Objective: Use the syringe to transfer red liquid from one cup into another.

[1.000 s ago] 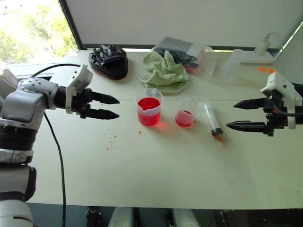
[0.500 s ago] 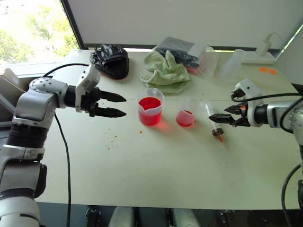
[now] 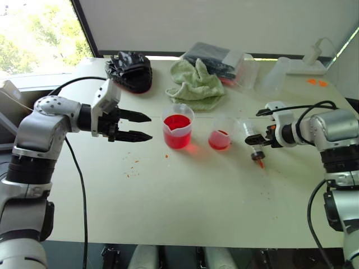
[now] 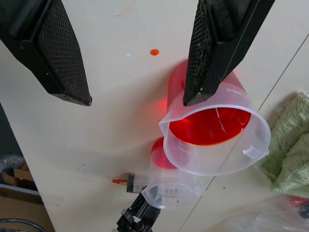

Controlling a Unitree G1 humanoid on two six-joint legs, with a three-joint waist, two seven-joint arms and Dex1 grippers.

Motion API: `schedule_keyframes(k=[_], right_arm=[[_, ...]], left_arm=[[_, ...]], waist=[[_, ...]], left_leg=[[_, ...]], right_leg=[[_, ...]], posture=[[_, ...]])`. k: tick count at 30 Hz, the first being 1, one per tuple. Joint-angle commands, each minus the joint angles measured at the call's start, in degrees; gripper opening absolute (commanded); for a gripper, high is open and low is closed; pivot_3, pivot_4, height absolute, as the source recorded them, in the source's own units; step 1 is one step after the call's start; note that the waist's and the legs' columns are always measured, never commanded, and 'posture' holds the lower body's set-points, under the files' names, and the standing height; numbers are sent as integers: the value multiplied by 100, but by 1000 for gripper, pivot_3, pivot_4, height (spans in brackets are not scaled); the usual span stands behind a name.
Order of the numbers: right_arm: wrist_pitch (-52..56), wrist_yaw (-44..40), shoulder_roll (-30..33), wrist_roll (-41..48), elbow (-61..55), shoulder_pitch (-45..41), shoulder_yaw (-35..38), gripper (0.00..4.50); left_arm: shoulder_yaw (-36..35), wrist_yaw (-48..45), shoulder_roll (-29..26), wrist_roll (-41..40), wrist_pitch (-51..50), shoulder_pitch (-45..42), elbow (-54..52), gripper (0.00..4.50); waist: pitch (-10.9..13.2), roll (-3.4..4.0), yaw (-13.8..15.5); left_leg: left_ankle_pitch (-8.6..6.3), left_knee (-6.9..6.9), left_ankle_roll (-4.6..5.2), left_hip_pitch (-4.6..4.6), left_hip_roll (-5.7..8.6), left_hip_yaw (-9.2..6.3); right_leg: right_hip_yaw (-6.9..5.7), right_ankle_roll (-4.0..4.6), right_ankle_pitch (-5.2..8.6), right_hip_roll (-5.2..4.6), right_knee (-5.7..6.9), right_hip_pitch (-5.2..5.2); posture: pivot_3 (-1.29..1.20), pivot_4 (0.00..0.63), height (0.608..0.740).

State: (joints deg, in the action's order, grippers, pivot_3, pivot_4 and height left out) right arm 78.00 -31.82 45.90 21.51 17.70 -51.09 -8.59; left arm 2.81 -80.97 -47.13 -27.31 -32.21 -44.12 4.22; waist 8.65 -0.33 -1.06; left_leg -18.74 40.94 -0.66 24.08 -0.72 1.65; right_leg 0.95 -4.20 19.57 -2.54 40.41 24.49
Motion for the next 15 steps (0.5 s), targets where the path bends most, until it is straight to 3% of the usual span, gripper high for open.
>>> schedule_keyframes(k=[1,7,10,14,15], right_arm=[[-243,-102,-37,-196,159,-284,-65,4434],[-634,-348,-168,-533,518,-449,-425,4434],[-907,-471,-102,-763,583,-453,-633,3574],[-972,-645,-127,-886,650,-443,-645,1572],[-962,-671,-132,-910,633,-429,-640,1381]], left_arm=[[-256,77,-128,-129,-49,9,-254,3164],[-326,201,-192,-107,-56,78,-421,3164],[-388,248,-232,-138,-90,12,-429,3164],[-387,288,-247,-166,-85,-2,-452,3164],[-394,299,-235,-182,-93,-25,-445,3164]], waist=[[0,0,2],[0,0,3],[0,0,2],[0,0,2],[0,0,2]], left_leg=[[0,0,0,1,0,0],[0,1,0,1,0,0],[0,3,0,3,0,-1],[0,3,0,3,0,-1],[0,3,0,3,0,-1]], right_leg=[[0,0,0,0,0,0],[-1,0,0,0,1,0],[-2,0,0,0,1,1],[-3,0,0,0,2,1],[-3,0,0,0,2,1]], posture=[[0,150,711],[0,150,711],[0,150,711],[0,150,711],[0,150,711]])
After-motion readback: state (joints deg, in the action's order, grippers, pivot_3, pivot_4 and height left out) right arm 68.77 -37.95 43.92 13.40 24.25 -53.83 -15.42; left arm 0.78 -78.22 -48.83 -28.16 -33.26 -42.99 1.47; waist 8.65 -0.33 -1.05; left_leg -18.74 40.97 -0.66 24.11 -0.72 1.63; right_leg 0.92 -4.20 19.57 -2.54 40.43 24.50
